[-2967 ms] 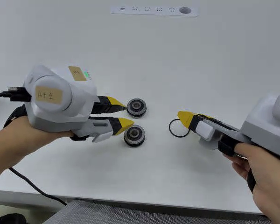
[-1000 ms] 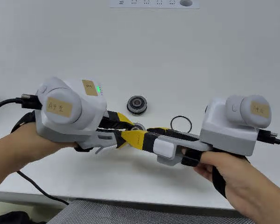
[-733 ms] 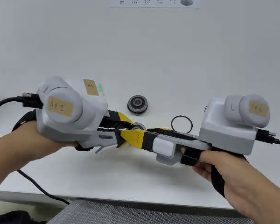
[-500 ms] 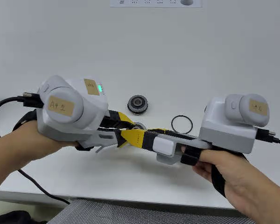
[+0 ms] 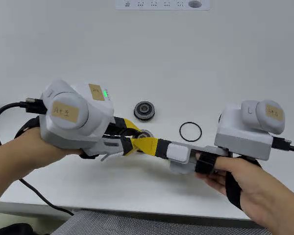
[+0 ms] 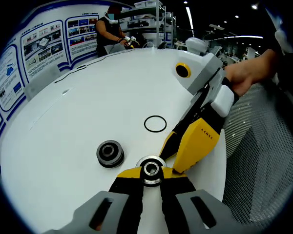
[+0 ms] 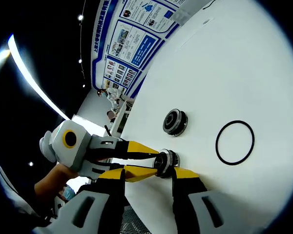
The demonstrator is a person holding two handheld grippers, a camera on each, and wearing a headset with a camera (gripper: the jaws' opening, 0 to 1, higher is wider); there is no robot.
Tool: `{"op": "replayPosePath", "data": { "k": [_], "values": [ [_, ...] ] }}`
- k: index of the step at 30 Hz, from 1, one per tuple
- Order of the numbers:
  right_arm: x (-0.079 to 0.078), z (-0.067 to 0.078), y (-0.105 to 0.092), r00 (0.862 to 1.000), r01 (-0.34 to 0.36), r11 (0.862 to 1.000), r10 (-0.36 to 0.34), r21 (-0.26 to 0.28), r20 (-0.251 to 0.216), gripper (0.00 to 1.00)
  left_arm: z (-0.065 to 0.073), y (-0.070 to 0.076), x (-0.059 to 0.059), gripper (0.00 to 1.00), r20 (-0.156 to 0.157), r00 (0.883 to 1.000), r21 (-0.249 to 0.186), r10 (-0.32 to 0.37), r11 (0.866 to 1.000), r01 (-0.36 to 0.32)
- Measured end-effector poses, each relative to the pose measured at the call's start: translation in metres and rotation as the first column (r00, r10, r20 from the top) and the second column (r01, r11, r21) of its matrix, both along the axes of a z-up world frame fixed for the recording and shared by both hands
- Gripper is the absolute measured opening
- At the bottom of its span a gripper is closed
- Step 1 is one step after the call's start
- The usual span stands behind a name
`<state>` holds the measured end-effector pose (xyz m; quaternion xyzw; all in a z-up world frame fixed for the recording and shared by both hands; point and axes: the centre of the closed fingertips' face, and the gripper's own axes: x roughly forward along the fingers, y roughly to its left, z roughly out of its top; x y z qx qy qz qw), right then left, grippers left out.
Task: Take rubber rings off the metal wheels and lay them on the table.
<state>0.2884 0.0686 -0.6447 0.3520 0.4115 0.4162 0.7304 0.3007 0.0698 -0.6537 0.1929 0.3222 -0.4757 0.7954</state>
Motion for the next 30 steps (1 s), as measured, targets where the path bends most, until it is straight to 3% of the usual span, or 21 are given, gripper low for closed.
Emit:
{"op": "replayPosePath", "data": {
  "k": [13, 30],
  "values": [
    [0.003, 0.000, -0.004, 0.999, 0.035, 0.999, -0.034, 0.021, -0.014, 0.35, 0.000, 0.000, 0.000, 0.13, -0.001, 1.000, -0.002, 0.002, 1.000, -0.002],
    [0.014, -0.019, -0.013, 0.996, 0.072, 0.996, -0.074, -0.046, -0.042, 0.04, 0.000, 0.002, -0.001, 0.13, -0.003, 1.000, -0.002, 0.008, 1.000, -0.008]
  ]
}}
